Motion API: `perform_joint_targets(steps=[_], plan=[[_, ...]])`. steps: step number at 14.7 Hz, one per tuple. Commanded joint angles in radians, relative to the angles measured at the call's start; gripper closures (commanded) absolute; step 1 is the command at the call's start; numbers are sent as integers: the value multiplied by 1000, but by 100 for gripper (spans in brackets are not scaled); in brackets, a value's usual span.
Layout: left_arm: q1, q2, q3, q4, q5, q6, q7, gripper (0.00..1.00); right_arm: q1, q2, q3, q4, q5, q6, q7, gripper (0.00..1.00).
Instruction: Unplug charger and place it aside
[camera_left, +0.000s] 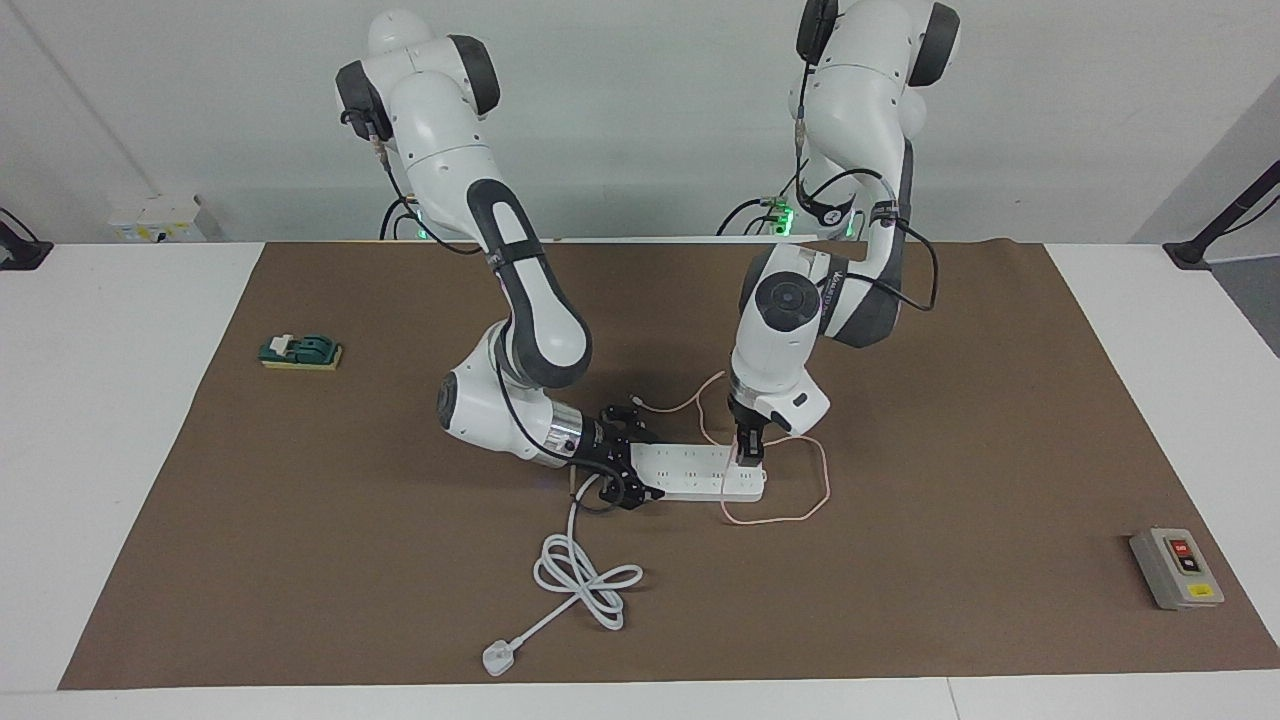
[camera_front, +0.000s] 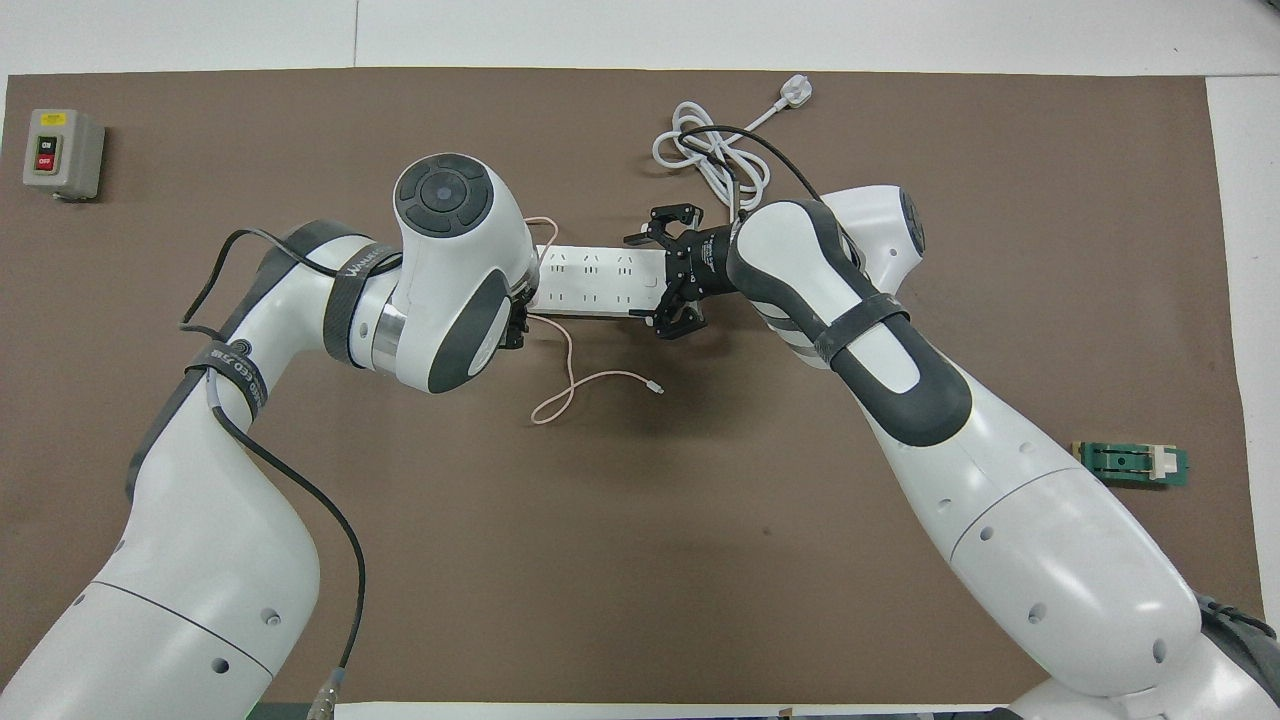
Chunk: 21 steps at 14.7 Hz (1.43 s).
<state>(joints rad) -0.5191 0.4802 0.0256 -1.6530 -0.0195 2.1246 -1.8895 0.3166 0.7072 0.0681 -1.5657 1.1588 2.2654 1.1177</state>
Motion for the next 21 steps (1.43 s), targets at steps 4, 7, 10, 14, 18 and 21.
perform_joint_targets(steps=[4,7,10,14,18,21], plan=[[-24,-12,11,-21,10,41,4,100,-10,18,-2,-17,-5,4,-38,0],[-24,-12,13,-19,10,40,7,100,-10,18,-2,-17,-5,5,-41,0],[-22,-12,13,-21,10,43,9,100,-4,20,-1,-19,-4,16,-41,47],[-19,-12,13,-24,12,43,12,100,-7,20,-1,-19,-1,19,-51,100],[-13,-12,13,-24,12,40,43,100,-14,20,-1,-22,7,16,-85,100],[-12,-12,16,-22,12,35,46,100,-14,20,-1,-22,7,16,-85,100]])
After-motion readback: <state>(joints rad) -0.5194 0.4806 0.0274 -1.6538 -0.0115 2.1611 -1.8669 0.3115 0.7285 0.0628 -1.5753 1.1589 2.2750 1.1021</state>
